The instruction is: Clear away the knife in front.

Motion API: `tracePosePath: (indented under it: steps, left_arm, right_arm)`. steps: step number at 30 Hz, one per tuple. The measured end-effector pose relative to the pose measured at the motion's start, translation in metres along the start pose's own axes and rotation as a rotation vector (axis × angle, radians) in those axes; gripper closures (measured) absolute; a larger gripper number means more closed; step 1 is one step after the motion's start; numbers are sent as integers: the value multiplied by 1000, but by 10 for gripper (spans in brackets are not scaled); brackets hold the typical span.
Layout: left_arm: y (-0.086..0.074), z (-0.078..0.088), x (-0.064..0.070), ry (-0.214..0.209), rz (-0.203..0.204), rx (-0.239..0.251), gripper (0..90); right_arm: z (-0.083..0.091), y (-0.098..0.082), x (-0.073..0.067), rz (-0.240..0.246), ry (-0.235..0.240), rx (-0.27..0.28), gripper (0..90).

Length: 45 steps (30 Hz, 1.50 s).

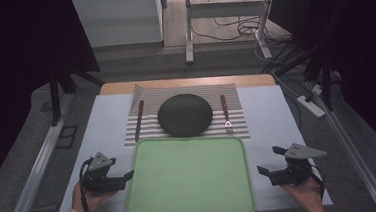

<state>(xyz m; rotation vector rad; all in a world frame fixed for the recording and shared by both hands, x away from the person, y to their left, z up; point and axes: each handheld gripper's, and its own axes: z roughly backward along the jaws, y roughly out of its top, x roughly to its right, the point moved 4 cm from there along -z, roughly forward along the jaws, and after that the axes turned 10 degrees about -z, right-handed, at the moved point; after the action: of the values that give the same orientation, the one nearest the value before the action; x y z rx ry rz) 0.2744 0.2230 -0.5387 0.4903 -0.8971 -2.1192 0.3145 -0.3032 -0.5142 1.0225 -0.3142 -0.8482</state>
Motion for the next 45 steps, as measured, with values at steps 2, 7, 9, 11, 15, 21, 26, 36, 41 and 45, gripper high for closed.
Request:
tracePosePath:
  steps: [2,7,9,11,15,21,26,36,41,45]
  left_arm:
    - [0,0,0,2,0,-1,173]
    - [1,0,0,3,-2,1,173]
    - [1,1,1,4,-4,2,173]
    - [1,1,1,3,-4,3,173]
    - [1,2,0,4,-2,2,173]
    - [4,2,1,4,-7,4,173]
    - [8,3,0,5,-2,5,173]
    - [30,2,-6,7,-22,21,173]
    - [37,0,-10,7,-10,31,173]
    - [48,-3,-12,7,-12,44,174]
  right_arm:
    - [0,0,0,2,1,-1,61]
    - [0,-1,-1,-1,5,-5,61]
    - [0,-1,-1,1,5,-8,61]
    - [0,-1,-1,1,6,-9,61]
    - [-1,-1,-1,2,8,-11,61]
    - [-2,-1,-2,3,6,-13,62]
    - [-3,-1,-2,5,4,-12,62]
    - [-4,-1,-2,6,9,-20,65]
    - [-6,-2,-2,4,13,-28,65]
    - [-8,-2,-3,5,15,-32,65]
